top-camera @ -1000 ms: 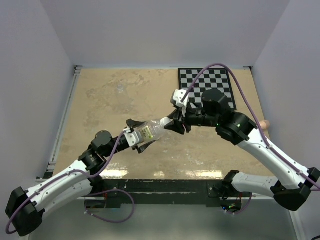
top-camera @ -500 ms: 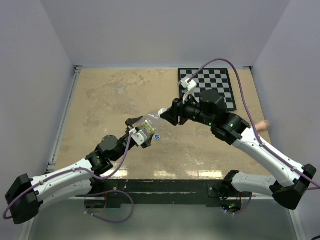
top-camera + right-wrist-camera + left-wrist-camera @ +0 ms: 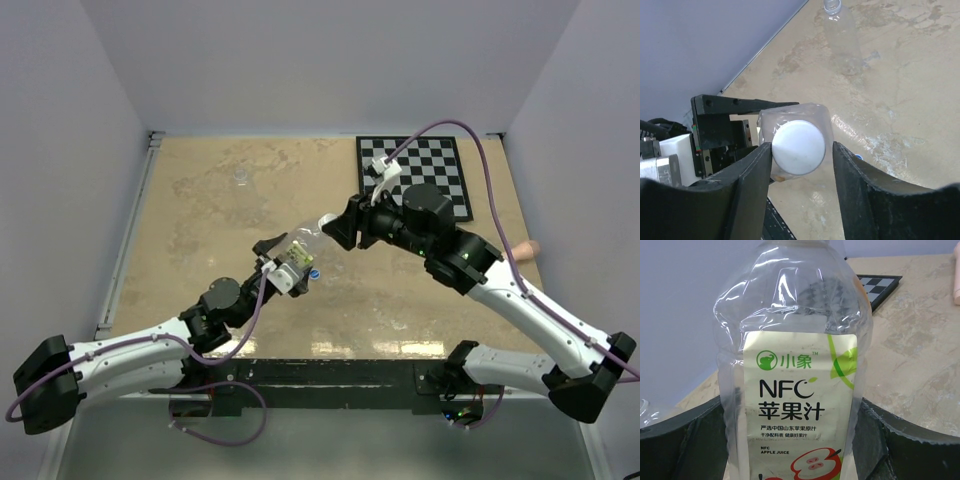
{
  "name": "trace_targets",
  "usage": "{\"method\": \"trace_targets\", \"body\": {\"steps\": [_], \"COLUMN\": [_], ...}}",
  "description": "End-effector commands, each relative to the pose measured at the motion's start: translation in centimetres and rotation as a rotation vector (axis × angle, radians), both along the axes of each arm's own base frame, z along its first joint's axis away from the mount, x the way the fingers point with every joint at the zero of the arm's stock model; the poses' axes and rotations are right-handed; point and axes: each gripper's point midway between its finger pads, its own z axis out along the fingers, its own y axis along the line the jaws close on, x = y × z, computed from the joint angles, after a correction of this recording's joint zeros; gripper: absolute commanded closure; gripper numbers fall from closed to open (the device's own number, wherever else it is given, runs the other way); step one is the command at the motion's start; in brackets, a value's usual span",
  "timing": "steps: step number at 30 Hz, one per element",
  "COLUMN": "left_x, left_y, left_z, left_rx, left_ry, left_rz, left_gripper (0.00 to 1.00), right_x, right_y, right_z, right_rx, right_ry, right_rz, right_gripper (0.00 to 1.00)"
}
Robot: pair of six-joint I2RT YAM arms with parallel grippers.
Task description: Screw on the bottle caps
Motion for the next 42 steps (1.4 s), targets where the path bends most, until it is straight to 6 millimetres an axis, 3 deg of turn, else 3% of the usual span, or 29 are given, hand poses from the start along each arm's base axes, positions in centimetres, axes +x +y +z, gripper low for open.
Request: {"method": "trace_targets", "body": {"steps": [1, 8, 11, 17, 23, 30, 42], "left_x": [-0.7, 0.0, 0.6, -0.6, -2.1, -4.6, -5.3], "left_y": [-0.9, -1.5, -1.3, -1.6, -0.2, -1.0, -1.2], "left_z": [5.4, 5.1, 4.9, 4.6, 2.7, 2.4, 2.2], "left_rx": [-0.182, -0.143, -0.131, -0.017, 0.009, 0.062, 0.066], "left_ry": [-0.02, 0.068, 0.112, 0.136, 0.204, 0.195, 0.19], "left_rz": [-0.064, -0.146, -0.192, -0.357, -0.552, -0.74, -0.786], "left_gripper": [1.0, 1.0, 1.0, 1.0, 1.0, 1.0, 1.0], "right_x": [-0.6, -2.1, -2.8, -2.6, -4.4, -7.7, -9.0], "right_y": [-1.5, -3.4, -4.2, -4.5, -3.9, -3.0, -2.0], "right_z": [4.3, 9.2, 10.1, 8.3, 7.4, 7.0, 4.1], "right_rx": [-0.005, -0.009, -0.022, -0.179, -0.273, -0.267, -0.296], "right_ry": [-0.148, -0.345, -0.418, -0.473, -0.608, -0.749, -0.736], "right_rz": [0.005, 0.041, 0.057, 0.118, 0.304, 0.532, 0.705], "right_gripper": [0.4, 0.14, 0.11, 0.12, 0.19, 0.18, 0.23]}}
